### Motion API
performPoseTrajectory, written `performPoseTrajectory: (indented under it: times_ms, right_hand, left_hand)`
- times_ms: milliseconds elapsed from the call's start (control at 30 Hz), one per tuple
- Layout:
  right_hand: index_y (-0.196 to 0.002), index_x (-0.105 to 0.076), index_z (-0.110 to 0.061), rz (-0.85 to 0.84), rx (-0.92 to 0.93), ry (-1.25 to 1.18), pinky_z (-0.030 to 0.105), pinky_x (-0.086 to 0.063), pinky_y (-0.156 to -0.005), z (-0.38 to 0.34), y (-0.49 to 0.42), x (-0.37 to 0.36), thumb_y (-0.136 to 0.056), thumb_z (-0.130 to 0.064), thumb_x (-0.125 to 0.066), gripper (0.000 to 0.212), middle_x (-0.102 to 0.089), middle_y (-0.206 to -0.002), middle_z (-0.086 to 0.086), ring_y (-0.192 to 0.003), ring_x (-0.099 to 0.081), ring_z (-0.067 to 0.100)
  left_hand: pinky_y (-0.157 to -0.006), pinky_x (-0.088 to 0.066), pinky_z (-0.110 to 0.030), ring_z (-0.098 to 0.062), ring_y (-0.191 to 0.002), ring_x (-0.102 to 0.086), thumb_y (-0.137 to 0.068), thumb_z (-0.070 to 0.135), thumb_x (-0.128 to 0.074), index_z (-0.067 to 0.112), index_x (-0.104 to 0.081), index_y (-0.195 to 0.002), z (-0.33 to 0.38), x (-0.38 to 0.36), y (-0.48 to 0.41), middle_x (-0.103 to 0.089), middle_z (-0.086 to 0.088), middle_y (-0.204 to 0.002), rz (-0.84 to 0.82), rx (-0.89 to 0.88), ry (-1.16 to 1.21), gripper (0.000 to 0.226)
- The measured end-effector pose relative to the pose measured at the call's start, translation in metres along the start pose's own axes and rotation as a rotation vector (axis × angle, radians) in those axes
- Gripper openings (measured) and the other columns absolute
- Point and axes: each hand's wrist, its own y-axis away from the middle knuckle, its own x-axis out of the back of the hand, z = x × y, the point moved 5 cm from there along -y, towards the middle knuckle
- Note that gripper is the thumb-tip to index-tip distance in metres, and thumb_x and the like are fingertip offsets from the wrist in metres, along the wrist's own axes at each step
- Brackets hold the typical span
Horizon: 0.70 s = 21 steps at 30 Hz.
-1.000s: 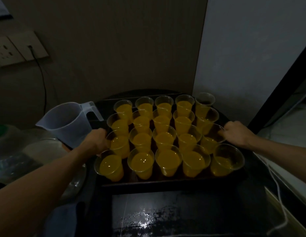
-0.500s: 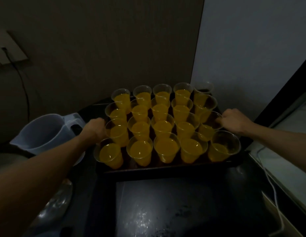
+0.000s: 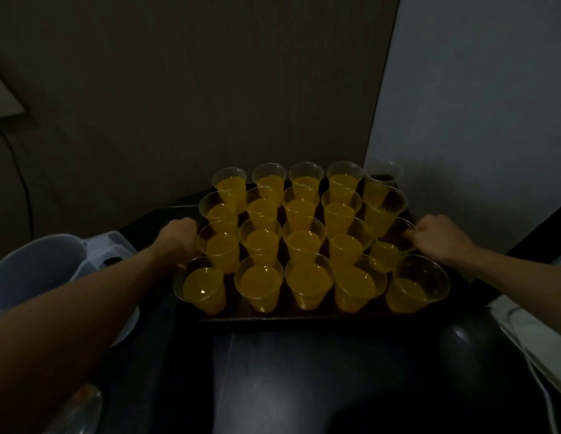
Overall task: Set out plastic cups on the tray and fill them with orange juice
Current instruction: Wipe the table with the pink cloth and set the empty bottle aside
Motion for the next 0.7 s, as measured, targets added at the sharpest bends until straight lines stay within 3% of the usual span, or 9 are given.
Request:
performPoseTrajectory:
  times_ms: [200, 367, 500, 700]
  right_hand:
    - [-0.065, -0.06, -0.006, -0.042, -0.008, 0.014, 0.035, -0.041, -0.063, -0.008, -0.006, -0.015, -0.096, -0.03, -0.06, 0.039, -0.055, -0.067, 0.012, -0.066, -0.054, 0.027]
    - [-0.071, -0.064, -0.001, -0.032, 0.016, 0.029, 0.035, -0.046, -0.064, -0.015, -0.006, -0.018, -0.097, -0.03, -0.059, 0.039, -0.058, -0.068, 0.012, -0.066, -0.057, 0.028]
    - [-0.068, -0.063, -0.004, -0.037, 0.04, 0.078, 0.04, -0.051, -0.072, -0.015, -0.007, -0.022, -0.097, -0.033, -0.056, 0.042, -0.061, -0.073, 0.014, -0.071, -0.06, 0.029]
    - [-0.073, -0.065, -0.003, -0.05, 0.062, 0.102, 0.042, -0.054, -0.075, -0.011, -0.009, -0.024, -0.1, -0.038, -0.054, 0.046, -0.065, -0.077, 0.015, -0.075, -0.064, 0.031]
  left_hand:
    - [-0.094, -0.055, -0.044, -0.04, -0.111, -0.065, -0.098, 0.007, -0.061, -0.006, -0.062, -0.124, -0.03, -0.016, -0.042, -0.065, -0.025, -0.123, 0.004, -0.006, 0.018, 0.029]
    - [-0.061, -0.056, -0.031, -0.04, -0.104, -0.068, -0.1, 0.006, -0.058, -0.005, -0.061, -0.125, -0.045, -0.024, -0.055, -0.066, -0.025, -0.12, -0.011, -0.015, 0.001, 0.028]
    - [-0.077, -0.061, -0.04, -0.037, -0.095, -0.071, -0.095, 0.004, -0.063, -0.003, -0.065, -0.115, -0.052, -0.025, -0.061, -0.069, -0.023, -0.11, -0.017, -0.047, -0.046, 0.021]
    - [-0.068, -0.062, -0.037, -0.034, -0.088, -0.072, -0.094, 0.007, -0.065, 0.003, -0.067, -0.108, -0.058, -0.029, -0.071, -0.071, -0.019, -0.104, -0.001, -0.093, -0.094, 0.015]
